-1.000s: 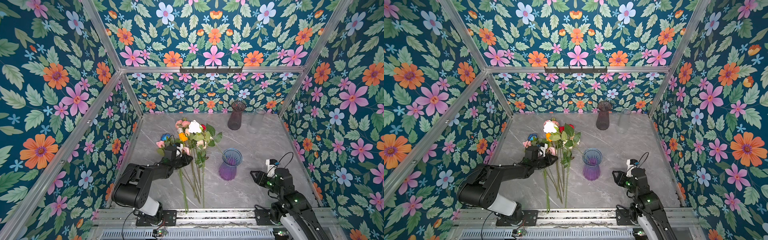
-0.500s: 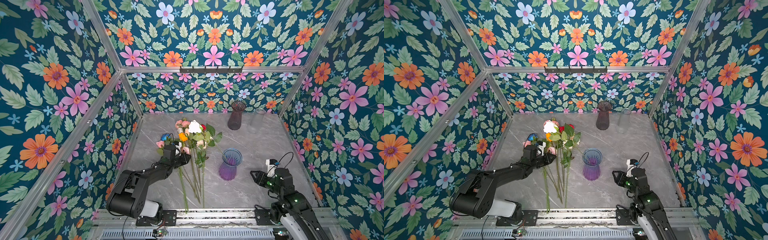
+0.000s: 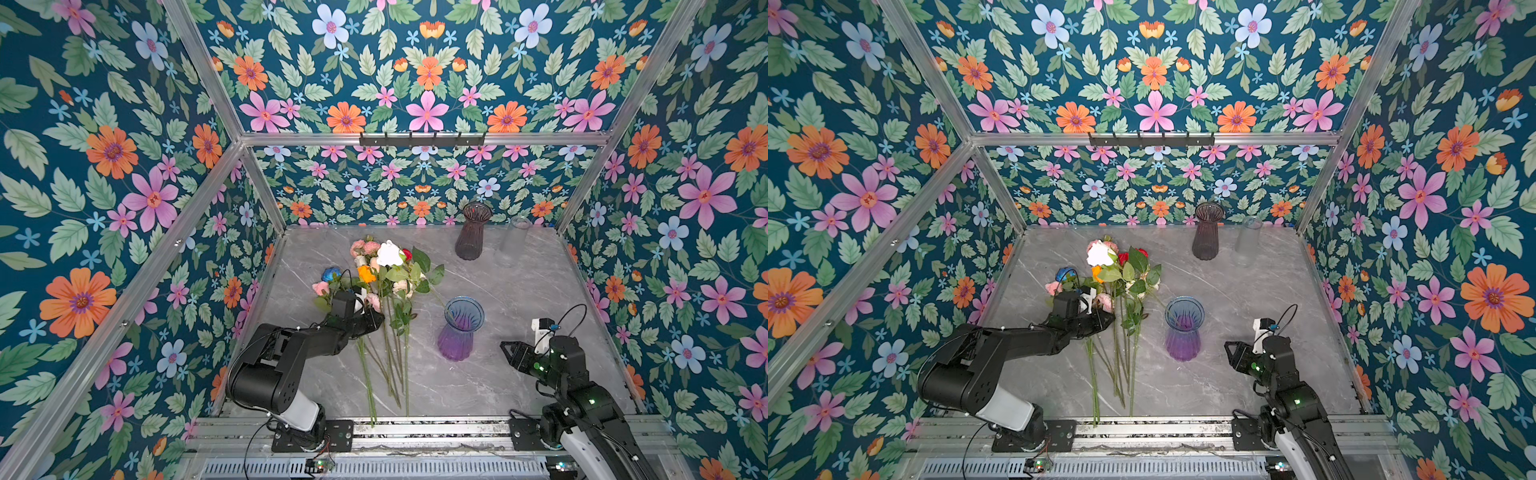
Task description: Arrange the flowers into the vase
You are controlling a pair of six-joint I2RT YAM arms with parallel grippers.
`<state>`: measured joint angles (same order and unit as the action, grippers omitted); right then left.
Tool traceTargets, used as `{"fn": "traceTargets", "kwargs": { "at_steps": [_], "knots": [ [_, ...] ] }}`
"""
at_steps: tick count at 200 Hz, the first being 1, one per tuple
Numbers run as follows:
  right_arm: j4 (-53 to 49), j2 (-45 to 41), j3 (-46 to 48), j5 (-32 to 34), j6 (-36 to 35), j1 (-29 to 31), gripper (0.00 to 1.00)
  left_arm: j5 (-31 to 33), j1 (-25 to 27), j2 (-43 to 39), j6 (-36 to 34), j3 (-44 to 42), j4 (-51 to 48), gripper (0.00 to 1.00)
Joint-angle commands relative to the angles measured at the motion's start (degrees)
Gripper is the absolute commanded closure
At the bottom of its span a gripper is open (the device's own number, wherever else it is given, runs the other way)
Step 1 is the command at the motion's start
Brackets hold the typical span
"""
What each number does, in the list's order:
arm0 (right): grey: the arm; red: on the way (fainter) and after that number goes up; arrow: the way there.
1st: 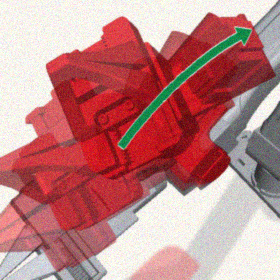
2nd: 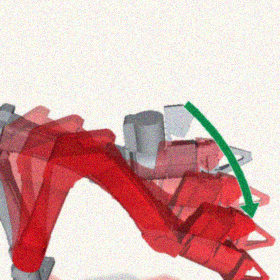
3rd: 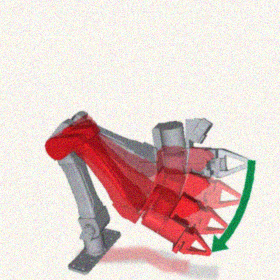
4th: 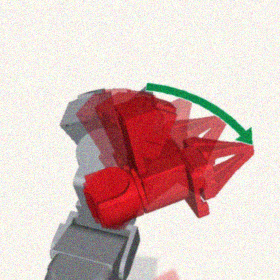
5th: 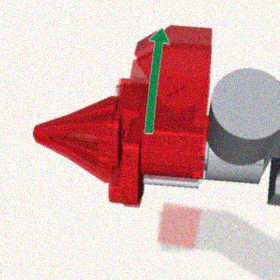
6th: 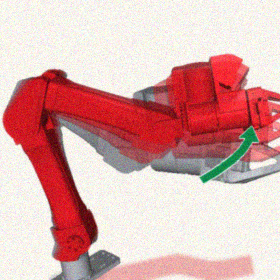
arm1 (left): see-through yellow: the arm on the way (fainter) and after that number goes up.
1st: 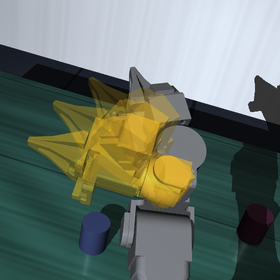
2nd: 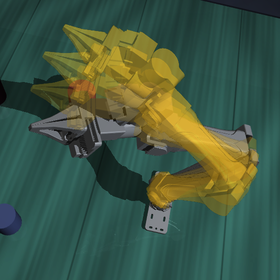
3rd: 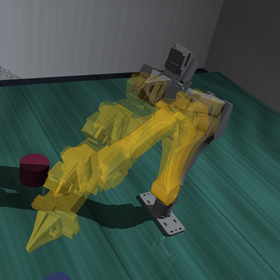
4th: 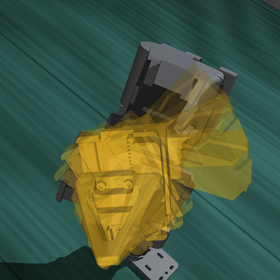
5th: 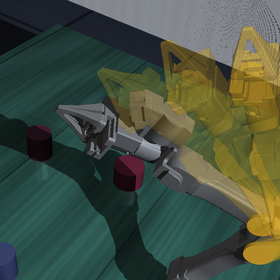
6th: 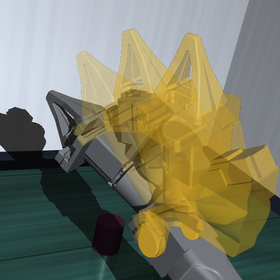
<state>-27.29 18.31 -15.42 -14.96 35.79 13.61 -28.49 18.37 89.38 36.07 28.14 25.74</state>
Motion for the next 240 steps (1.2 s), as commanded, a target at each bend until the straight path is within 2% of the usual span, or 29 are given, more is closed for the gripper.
{"fn": "traceTargets", "kwargs": {
  "at_steps": [1,7,62,134,161,192,240],
  "knots": [
    [-0.13,-0.02,0.08,0.01,-0.4,0.03,0.52,-0.87,0.11,0.35,0.55,0.42,2.55,0.98],
    [-0.13,-0.07,0.1,-0.07,-0.37,0.02,0.52,-1.02,0.13,0.35,0.7,0.44,2.84,1.0],
    [-0.13,-0.02,0.12,-0.11,-0.33,0.03,0.52,-0.82,0.19,-3.25,0.65,1.14,1.2,1.0],
    [-0.22,-0.22,0.04,0.01,-0.41,0.02,0.52,7.64,2.15,-14.24,-7.38,11.03,-19.2,1.0],
    [-0.18,-0.2,0.08,0.02,-0.28,0.02,0.52,10.86,2.16,-20.62,-8.84,13.44,-24.14,1.0],
    [-0.22,-0.2,0.1,0.1,-0.3,0.02,0.52,13.4,2.37,-31.52,-8.65,15.77,-24.67,1.0],
    [-0.22,-0.2,0.12,0.02,-0.35,0.02,0.52,19.31,3.96,-43.29,-8.65,25.09,-28.0,1.0]
  ]
}}
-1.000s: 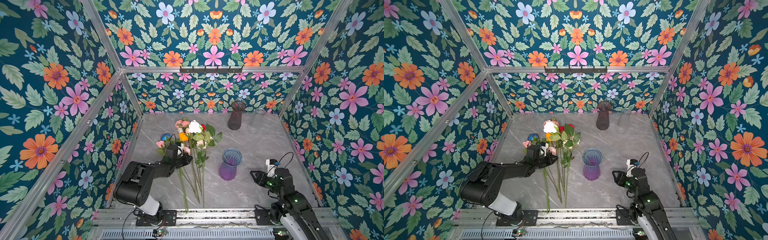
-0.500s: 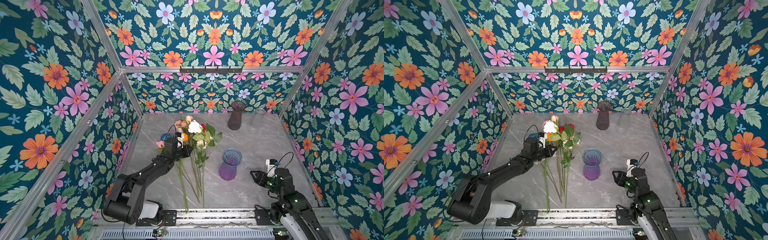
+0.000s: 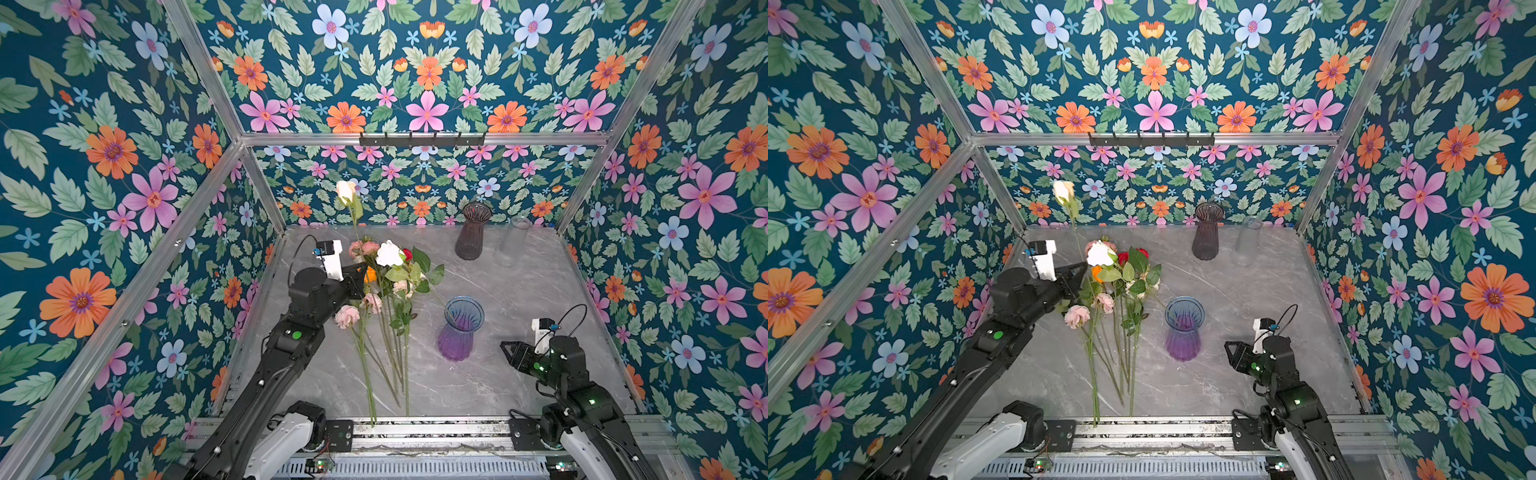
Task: Arrange the flowers into the vase
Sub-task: 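Lift the white rose stem up out of the bunch with the left gripper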
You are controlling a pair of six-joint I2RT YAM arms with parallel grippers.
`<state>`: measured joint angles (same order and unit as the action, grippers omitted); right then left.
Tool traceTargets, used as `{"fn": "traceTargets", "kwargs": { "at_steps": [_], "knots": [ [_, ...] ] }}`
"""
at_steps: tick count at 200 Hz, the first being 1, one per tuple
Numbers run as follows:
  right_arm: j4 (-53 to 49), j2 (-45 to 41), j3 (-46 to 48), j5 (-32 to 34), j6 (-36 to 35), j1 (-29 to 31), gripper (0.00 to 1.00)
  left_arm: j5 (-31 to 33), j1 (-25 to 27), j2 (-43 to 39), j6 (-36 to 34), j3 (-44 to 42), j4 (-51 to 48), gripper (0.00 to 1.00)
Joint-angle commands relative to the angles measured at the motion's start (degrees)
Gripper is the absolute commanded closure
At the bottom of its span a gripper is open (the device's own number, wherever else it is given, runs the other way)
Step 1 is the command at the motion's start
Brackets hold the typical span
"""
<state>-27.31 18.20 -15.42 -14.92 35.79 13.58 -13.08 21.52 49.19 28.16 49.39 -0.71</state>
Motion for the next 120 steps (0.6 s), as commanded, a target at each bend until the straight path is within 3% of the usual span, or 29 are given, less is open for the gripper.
{"fn": "traceTargets", "kwargs": {
  "at_steps": [1,31,52,71,87,120],
  "knots": [
    [-0.16,-0.09,0.13,-0.02,-0.32,0.04,0.52,3.96,0.85,-3.2,-0.74,4.08,-1.56,1.0],
    [0.03,0.08,0.21,-0.27,-0.29,0.04,0.52,3.01,2.81,-6.18,-1.62,10.37,-0.13,1.0],
    [0.06,0.34,0.13,-0.46,-0.31,0.04,0.52,3.98,3.11,-7.09,-5.83,17.65,-1.6,1.0],
    [0.06,0.35,0.13,-0.3,-0.33,0.04,0.52,-0.35,3.15,-7.19,-7.46,21.17,3.14,1.0],
    [0.11,0.41,0.09,-0.17,-0.29,0.04,0.52,-7.34,3.14,-5.59,-4.08,22.05,11.65,1.0],
    [-0.02,0.35,0.05,-0.05,-0.27,0.04,0.52,-18.71,3.09,1.36,10.4,21.27,34.52,1.0]
  ]
}}
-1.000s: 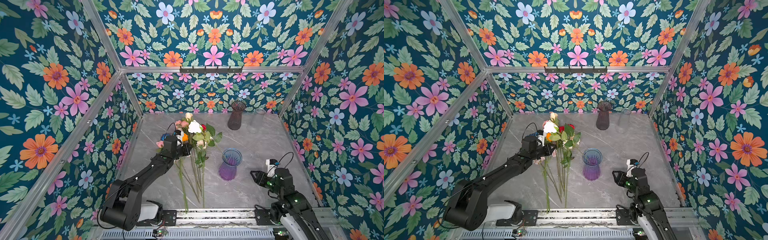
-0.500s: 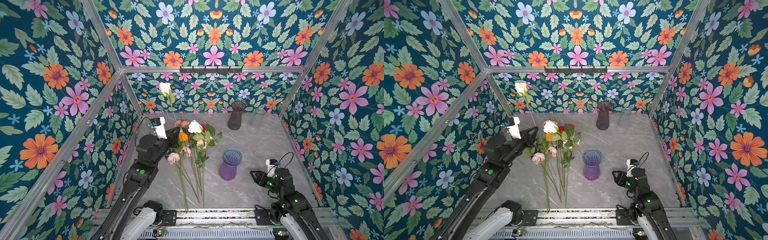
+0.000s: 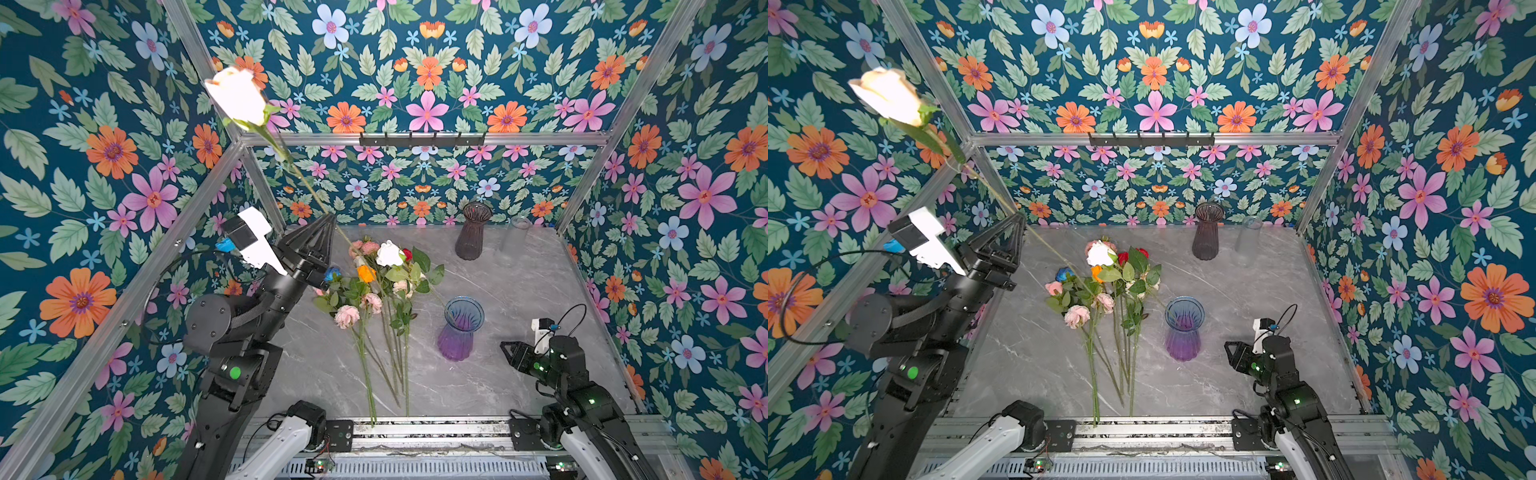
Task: Arrange the flowers into the vase
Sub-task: 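Lift the white rose stem up out of the bunch with the left gripper, then carry the white rose with the left gripper over the purple vase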
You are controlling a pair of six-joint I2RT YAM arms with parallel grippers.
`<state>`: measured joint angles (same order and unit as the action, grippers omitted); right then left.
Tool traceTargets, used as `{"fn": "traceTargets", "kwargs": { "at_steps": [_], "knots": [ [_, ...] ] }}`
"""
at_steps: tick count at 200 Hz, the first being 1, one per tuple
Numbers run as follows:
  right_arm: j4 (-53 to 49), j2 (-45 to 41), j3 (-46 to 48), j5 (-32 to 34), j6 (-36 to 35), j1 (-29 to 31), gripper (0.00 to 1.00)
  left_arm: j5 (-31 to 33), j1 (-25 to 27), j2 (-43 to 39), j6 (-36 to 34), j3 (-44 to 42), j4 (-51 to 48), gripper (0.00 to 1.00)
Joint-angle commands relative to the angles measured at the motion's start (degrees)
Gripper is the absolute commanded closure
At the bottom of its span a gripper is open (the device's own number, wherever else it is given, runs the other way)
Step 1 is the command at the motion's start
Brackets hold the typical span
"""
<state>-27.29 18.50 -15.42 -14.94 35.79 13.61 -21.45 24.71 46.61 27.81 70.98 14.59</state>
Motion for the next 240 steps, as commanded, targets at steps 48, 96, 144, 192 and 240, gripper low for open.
{"fn": "traceTargets", "kwargs": {
  "at_steps": [48,96,144,192,240],
  "knots": [
    [-0.09,-0.04,0.13,0.0,-0.29,0.01,0.52,-12.74,6.07,13.17,15.79,-1.8,33.08,1.0],
    [-0.39,-0.64,0.18,0.0,-0.34,0.02,0.52,-7.63,21.82,19.16,-9.11,1.03,12.92,1.0],
    [-0.55,-1.26,0.23,0.0,-0.2,0.02,0.52,1.67,33.1,25.25,-23.43,0.15,8.44,1.0],
    [-0.57,-1.45,0.27,-0.1,-0.36,0.02,0.52,5.2,37.47,29.11,-30.16,-0.41,11.64,1.0],
    [-0.62,-1.8,0.31,-0.21,-0.31,0.02,0.52,5.66,37.6,30.28,-31.32,3.33,12.22,1.0]
  ]
}}
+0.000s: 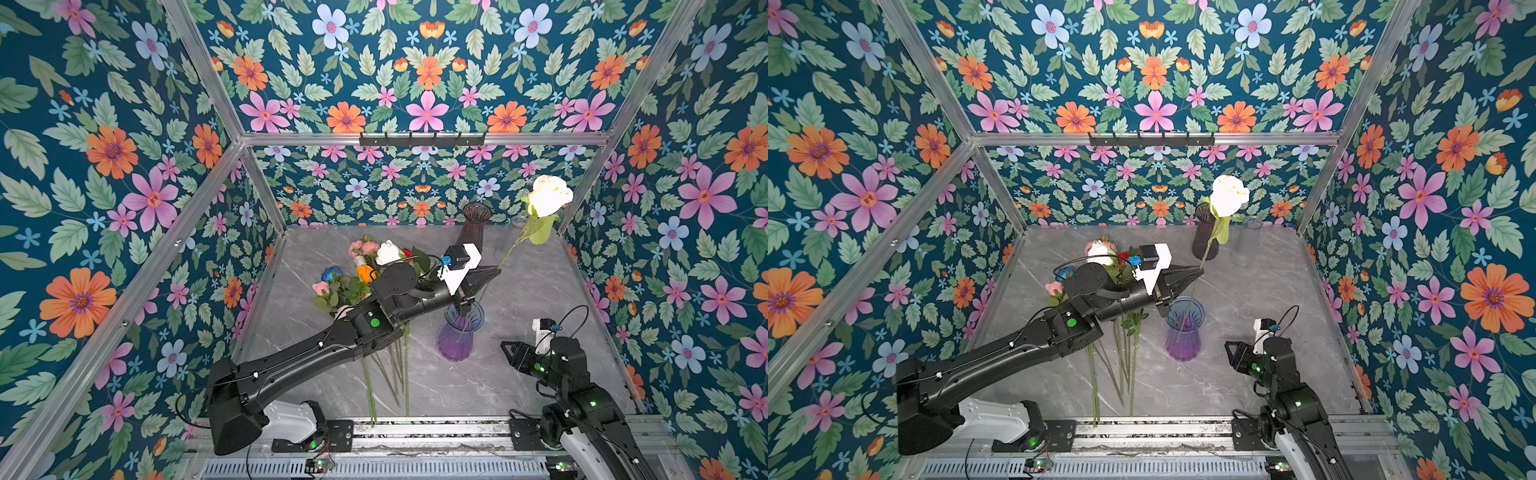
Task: Arrange the flowers into the vase
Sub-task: 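Carry the white rose with the left gripper over the purple vase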
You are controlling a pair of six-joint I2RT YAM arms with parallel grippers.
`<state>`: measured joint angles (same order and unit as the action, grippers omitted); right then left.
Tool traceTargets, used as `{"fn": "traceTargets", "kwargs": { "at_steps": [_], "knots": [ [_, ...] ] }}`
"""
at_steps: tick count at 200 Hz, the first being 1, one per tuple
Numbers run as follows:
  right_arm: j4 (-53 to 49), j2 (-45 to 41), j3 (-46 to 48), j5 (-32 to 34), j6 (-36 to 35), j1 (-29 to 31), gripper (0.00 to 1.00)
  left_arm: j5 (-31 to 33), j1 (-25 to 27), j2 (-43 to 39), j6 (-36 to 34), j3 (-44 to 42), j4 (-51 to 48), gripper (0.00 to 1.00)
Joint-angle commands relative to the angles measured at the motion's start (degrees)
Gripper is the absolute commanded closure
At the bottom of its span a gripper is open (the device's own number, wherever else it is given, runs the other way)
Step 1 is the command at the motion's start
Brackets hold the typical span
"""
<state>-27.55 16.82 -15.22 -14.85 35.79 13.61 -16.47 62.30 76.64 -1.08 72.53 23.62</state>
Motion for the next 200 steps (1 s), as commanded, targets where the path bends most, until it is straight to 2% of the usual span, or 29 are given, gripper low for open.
{"fn": "traceTargets", "kwargs": {
  "at_steps": [1,26,57,123,200],
  "knots": [
    [-0.33,-0.12,0.11,-0.32,-0.29,0.02,0.52,0.71,-0.04,0.3,-2.52,1.89,3.19,1.0],
    [-0.32,-0.19,0.11,-0.31,-0.28,0.02,0.52,0.7,-0.02,1.23,-5.54,3.46,4.77,1.0],
    [-0.48,-0.3,0.15,-0.43,-0.28,0.02,0.52,-0.13,-0.06,1.96,-8.7,0.83,10.02,1.0],
    [-0.46,-0.57,0.15,-0.53,-0.36,0.02,0.52,2.34,-0.07,2.66,-8.11,-2.29,10.05,1.0],
    [-0.49,-0.65,0.11,-0.31,-0.29,0.02,0.52,0.18,-0.01,1.68,-6.62,2.53,6.71,1.0]
  ]
}}
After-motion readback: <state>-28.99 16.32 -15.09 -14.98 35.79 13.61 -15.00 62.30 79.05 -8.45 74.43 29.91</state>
